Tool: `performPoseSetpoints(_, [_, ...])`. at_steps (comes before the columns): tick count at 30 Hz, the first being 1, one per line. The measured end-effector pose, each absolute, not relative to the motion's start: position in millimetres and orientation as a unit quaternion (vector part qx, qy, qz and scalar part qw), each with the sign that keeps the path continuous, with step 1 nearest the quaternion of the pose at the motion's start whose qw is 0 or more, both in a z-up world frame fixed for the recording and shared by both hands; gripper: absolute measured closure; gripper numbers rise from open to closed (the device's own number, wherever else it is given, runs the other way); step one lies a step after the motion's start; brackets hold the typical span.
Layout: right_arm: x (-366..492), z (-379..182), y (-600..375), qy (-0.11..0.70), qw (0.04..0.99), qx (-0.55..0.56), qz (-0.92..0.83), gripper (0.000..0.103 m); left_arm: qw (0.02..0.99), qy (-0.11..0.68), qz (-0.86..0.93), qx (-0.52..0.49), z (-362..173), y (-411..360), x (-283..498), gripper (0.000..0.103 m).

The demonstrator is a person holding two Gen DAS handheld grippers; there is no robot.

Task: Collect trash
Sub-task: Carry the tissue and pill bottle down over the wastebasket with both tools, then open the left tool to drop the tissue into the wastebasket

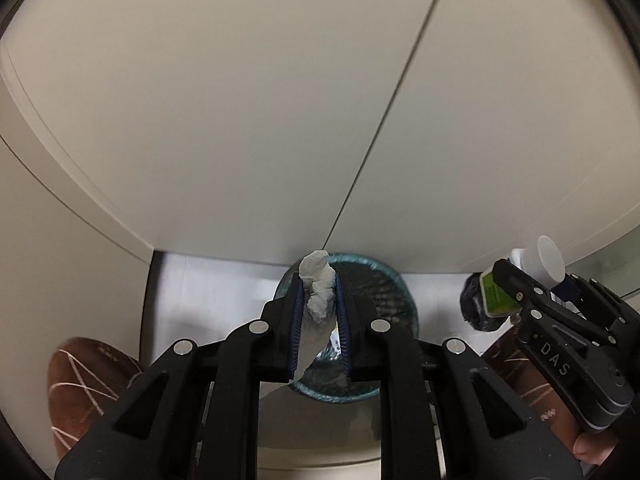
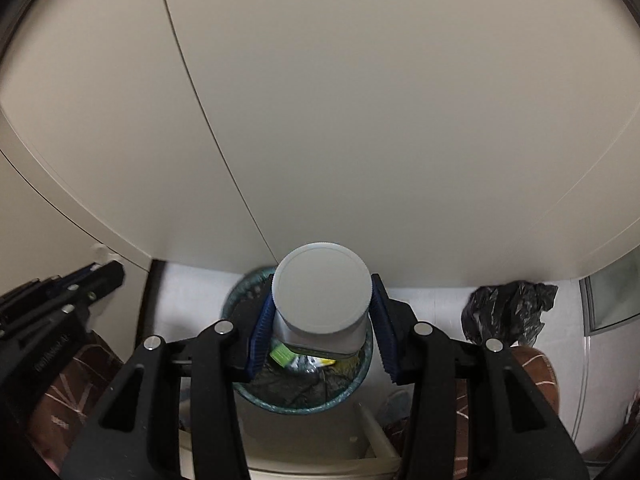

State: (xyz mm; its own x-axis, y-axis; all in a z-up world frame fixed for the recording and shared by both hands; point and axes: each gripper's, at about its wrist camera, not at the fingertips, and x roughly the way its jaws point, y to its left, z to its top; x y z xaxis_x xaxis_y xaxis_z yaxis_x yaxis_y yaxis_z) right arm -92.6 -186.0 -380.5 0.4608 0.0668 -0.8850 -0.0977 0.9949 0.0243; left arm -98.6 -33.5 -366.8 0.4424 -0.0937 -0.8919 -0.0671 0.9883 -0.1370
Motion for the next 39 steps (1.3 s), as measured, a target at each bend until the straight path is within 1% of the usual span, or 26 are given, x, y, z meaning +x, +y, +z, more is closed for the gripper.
performPoseSetpoints(7, [-85, -426, -192, 0.540, 0.840, -0.027, 0.041, 0.061, 0.825, 0.560, -0.001, -0.076, -418, -37, -93, 0.088])
performPoseSetpoints(16, [-77, -478, -202, 0.582, 0.813, -0.027, 0.025, 0.061, 0.800, 0.595, -0.002, -0.072, -469, -49, -79, 0.088])
performPoseSetpoints(23, [-75, -495, -209, 0.596, 0.802, -0.028, 0.016, 0.061, 0.785, 0.616, -0.013, -0.061, -499, -68, -70, 0.088])
performPoseSetpoints(25, [-74, -499, -213, 0.600, 0.800, -0.024, 0.010, 0.061, 0.781, 0.621, -0.022, -0.058, -507, -74, -68, 0.087])
performPoseSetpoints(27, [-73, -501, -216, 0.604, 0.797, -0.019, 0.006, 0.061, 0.780, 0.623, -0.031, -0.056, -511, -80, -67, 0.084])
performPoseSetpoints(30, [-73, -501, -218, 0.604, 0.797, -0.015, 0.004, 0.061, 0.779, 0.624, -0.042, -0.055, -516, -86, -67, 0.083])
performPoseSetpoints(32, [-73, -501, -218, 0.604, 0.797, -0.016, 0.003, 0.061, 0.776, 0.627, -0.043, -0.055, -520, -89, -67, 0.078])
performPoseSetpoints(36, [-73, -501, -219, 0.603, 0.798, -0.014, -0.001, 0.061, 0.774, 0.628, -0.047, -0.064, -520, -89, -67, 0.062])
performPoseSetpoints(38, [-72, -501, -220, 0.603, 0.798, -0.012, -0.004, 0.061, 0.777, 0.624, -0.047, -0.065, -518, -89, -68, 0.057])
performPoseSetpoints(39, [-72, -502, -221, 0.603, 0.797, -0.011, -0.005, 0.061, 0.778, 0.623, -0.047, -0.068, -518, -88, -67, 0.053])
